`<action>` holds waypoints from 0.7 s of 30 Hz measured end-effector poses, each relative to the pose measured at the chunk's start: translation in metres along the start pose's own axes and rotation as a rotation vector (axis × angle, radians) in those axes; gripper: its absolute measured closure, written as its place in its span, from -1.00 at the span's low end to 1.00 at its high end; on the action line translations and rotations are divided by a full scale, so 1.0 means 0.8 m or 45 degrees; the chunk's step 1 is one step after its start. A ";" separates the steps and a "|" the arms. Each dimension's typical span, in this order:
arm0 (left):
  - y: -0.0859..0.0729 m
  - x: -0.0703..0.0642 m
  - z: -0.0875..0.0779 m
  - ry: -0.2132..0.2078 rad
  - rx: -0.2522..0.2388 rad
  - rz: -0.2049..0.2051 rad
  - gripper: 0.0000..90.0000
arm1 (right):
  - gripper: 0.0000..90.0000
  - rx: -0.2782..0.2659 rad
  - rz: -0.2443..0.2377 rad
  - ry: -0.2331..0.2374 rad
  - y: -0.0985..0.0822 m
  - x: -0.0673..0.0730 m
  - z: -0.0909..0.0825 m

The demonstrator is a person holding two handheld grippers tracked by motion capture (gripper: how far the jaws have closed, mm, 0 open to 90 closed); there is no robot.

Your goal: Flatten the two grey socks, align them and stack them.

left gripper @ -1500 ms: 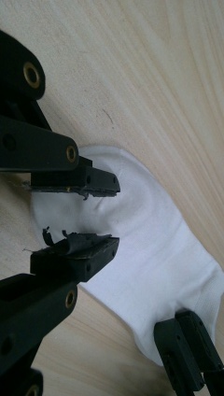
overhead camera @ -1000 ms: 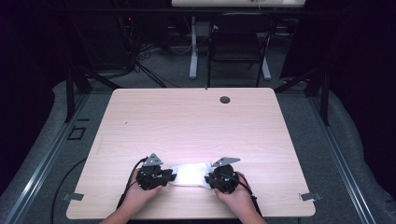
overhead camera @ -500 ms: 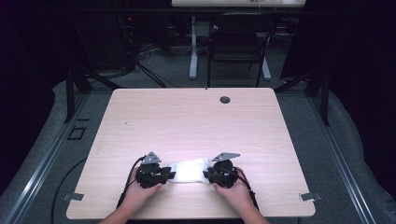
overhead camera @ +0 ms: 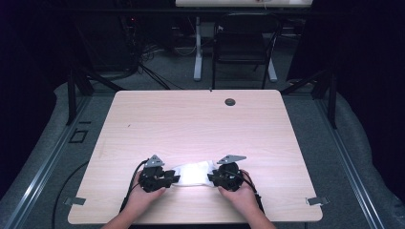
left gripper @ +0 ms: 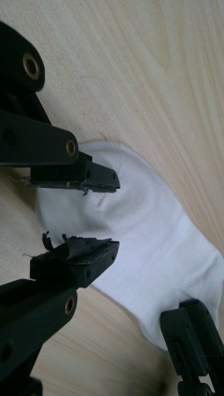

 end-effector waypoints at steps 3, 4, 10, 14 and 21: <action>0.001 -0.001 -0.001 -0.005 -0.012 -0.003 0.37 | 0.52 -0.006 0.001 0.003 0.001 0.001 -0.002; 0.001 -0.001 -0.002 -0.005 -0.014 0.001 0.32 | 0.51 -0.016 0.003 0.010 0.002 0.002 -0.003; 0.005 -0.003 -0.009 -0.008 -0.049 0.007 0.24 | 0.47 -0.034 -0.007 0.009 0.003 0.006 -0.007; 0.008 -0.004 -0.016 0.003 -0.076 0.020 0.16 | 0.42 -0.060 -0.002 0.014 0.004 0.006 -0.010; 0.009 0.002 -0.027 0.028 -0.111 0.022 0.05 | 0.31 -0.107 0.027 0.010 0.007 0.000 -0.017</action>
Point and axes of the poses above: each handheld gripper's, and its own axes: z roughly forward along the jaws, y roughly out of its top, x roughly to its left, the point moved 4 cm from there along z, roughly forward along the jaws, and after that the axes turned 14 degrees about -y, right-handed, at the moved point
